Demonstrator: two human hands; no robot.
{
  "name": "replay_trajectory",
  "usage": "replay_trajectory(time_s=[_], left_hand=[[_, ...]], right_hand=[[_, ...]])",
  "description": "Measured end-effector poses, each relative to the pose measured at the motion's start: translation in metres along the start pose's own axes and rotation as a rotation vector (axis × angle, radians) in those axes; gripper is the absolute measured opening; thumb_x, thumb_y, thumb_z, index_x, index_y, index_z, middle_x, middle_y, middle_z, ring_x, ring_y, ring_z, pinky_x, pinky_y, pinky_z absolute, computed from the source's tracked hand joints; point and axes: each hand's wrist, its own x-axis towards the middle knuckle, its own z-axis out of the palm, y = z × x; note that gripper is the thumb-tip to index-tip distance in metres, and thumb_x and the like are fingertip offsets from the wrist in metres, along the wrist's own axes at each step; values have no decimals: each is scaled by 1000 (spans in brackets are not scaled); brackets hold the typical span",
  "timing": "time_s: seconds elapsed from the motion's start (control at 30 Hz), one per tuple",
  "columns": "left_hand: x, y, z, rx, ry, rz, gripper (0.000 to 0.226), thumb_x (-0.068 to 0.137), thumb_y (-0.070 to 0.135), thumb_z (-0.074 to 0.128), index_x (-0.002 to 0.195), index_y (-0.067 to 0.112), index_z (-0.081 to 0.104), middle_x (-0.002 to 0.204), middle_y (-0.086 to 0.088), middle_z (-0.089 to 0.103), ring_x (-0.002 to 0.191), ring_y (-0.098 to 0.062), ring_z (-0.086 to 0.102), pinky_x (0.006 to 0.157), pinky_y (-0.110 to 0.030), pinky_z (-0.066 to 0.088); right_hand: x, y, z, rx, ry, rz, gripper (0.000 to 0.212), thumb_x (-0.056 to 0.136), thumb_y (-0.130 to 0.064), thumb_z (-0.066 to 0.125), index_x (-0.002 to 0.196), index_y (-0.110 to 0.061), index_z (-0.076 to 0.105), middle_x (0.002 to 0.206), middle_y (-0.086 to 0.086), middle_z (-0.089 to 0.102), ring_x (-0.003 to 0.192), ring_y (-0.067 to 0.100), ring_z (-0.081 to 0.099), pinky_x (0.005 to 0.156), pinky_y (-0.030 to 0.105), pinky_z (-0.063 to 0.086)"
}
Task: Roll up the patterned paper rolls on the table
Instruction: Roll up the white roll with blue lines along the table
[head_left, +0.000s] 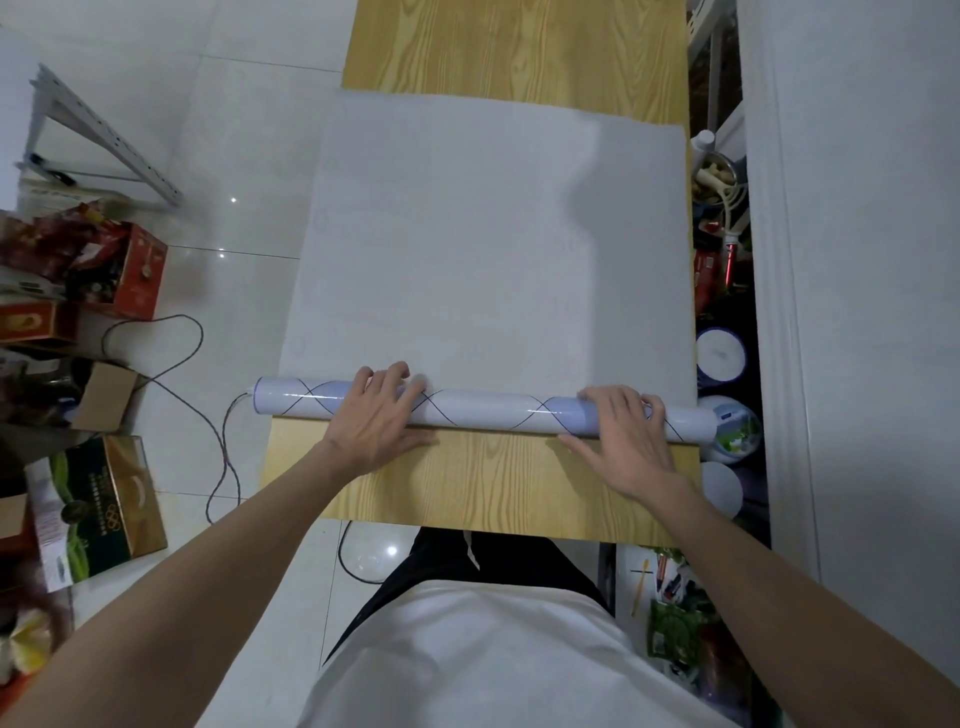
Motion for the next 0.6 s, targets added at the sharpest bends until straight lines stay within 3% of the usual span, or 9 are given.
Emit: replay_trajectory(time_s=[0.1, 0.17, 0.27, 0.33, 0.4, 0.5, 0.6], left_hand=[[0, -2, -2, 2, 63, 11, 54, 85, 55, 65, 117, 13, 60, 106, -13, 55, 90, -33, 54, 87, -44, 40], [-1, -3, -1, -9, 69, 21, 49, 95, 53, 47, 119, 12, 59, 104, -11, 58, 89, -31, 55, 88, -44, 42], [-2, -5, 1, -50, 32, 2, 61, 102, 52, 18, 120, 9, 56, 111, -9, 62, 97, -31, 57, 96, -43, 38], [-2, -6, 3, -35, 34, 9, 60, 100, 58, 23, 122, 11, 54, 119, -11, 57, 104, -33, 53, 97, -44, 35], [-3, -5, 4, -6, 33, -9, 64, 91, 67, 42, 125, 14, 51, 118, -14, 50, 101, -34, 48, 92, -45, 36], [-1, -6, 3, 5, 39, -36, 63, 87, 61, 59, 127, 12, 53, 103, -12, 53, 87, -32, 49, 84, -43, 39], [3, -10, 0, 19, 32, 23, 51, 98, 54, 42, 122, 10, 52, 93, -8, 60, 78, -29, 53, 82, -39, 42]], right_hand=[[1, -1, 0, -42, 21, -1, 45, 92, -58, 51, 124, -27, 52, 123, 1, 49, 113, 24, 46, 96, 43, 29], [4, -2, -1, -58, 41, 1, 43, 96, -54, 43, 127, -26, 53, 119, 2, 51, 109, 24, 47, 95, 43, 29], [7, -5, -4, -59, 20, 5, 48, 101, -51, 25, 137, -28, 47, 116, -2, 58, 112, 21, 48, 98, 42, 25], [7, -6, -3, -49, -8, 18, 51, 100, -54, 19, 136, -33, 47, 125, -2, 55, 118, 19, 45, 101, 42, 23], [5, -7, -1, -21, -19, 40, 51, 97, -63, 32, 136, -34, 47, 134, 4, 45, 124, 23, 40, 103, 43, 22], [4, -7, 1, -72, -14, 8, 59, 90, -64, 46, 137, -28, 46, 120, 6, 43, 112, 27, 45, 99, 44, 28], [3, -7, 1, -46, 66, 51, 52, 93, -54, 49, 131, -20, 50, 114, 3, 55, 105, 25, 50, 94, 43, 32]])
